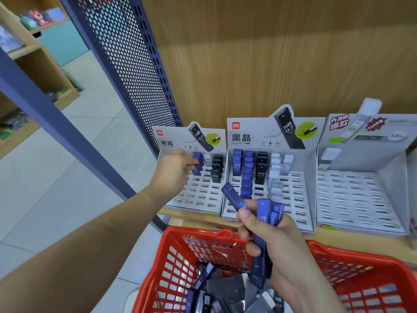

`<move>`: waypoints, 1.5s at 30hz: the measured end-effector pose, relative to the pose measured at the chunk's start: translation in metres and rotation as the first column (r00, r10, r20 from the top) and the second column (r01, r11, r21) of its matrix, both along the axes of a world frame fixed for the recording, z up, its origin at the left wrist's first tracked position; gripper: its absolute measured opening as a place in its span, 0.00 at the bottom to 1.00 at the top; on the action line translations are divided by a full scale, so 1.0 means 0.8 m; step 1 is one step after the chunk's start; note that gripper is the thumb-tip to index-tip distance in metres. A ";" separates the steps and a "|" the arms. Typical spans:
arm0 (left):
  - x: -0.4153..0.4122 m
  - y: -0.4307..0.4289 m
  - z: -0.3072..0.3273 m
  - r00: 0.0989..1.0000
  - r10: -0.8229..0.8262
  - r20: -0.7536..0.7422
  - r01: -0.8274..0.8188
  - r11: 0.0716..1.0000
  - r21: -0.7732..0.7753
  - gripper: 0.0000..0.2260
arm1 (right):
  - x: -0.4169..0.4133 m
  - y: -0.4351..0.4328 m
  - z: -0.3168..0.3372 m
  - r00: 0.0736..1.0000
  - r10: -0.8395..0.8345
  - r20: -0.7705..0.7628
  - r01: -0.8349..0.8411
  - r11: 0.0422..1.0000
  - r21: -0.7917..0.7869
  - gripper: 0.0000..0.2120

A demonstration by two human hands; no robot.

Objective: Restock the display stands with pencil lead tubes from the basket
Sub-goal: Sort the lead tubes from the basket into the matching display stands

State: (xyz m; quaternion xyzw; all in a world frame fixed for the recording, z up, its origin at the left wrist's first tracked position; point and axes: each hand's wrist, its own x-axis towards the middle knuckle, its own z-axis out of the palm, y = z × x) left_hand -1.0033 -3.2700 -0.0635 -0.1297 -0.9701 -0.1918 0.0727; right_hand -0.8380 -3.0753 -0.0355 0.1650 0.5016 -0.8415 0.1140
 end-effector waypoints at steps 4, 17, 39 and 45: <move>0.000 0.005 0.005 0.994 0.112 -0.011 -0.112 0.994 -0.011 0.09 | -0.003 -0.001 -0.001 1.000 -0.019 -0.021 0.020 0.999 0.049 0.13; 0.140 0.041 0.104 0.803 -0.284 0.523 -0.104 0.798 0.593 0.03 | -0.002 -0.001 0.001 0.990 -0.134 -0.051 0.138 0.986 0.088 0.09; 0.045 -0.024 0.066 0.942 0.186 0.278 -0.294 0.857 0.423 0.08 | 0.007 -0.037 -0.018 0.957 0.013 0.288 0.176 0.766 -0.618 0.16; 0.034 -0.016 0.029 0.970 0.188 0.151 -0.221 0.944 0.243 0.08 | 0.010 -0.044 -0.022 0.960 0.075 0.270 0.125 0.747 -0.652 0.16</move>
